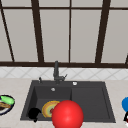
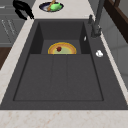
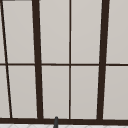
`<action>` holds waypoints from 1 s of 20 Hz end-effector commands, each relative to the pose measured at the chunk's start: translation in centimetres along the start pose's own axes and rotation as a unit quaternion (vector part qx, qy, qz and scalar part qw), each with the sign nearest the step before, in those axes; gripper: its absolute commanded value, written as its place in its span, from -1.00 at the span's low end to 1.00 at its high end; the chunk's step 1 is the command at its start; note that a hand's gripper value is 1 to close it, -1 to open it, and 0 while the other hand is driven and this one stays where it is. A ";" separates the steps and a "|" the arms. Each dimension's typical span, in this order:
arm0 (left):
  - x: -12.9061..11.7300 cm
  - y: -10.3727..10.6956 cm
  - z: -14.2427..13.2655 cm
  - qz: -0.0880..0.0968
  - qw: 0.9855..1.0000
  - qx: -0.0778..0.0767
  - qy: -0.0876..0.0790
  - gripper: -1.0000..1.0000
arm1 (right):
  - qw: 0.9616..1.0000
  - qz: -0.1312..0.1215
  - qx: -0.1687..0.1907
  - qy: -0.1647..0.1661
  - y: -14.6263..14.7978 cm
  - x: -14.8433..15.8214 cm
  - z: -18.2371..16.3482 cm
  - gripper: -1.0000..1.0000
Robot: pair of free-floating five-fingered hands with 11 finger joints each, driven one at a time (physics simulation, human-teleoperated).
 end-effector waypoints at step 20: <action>0.0 0.0 0.0 0.000 1.000 0.000 0.000 0.00 | 0.998 0.031 -0.047 0.039 -5.7 11.2 1.8 1.00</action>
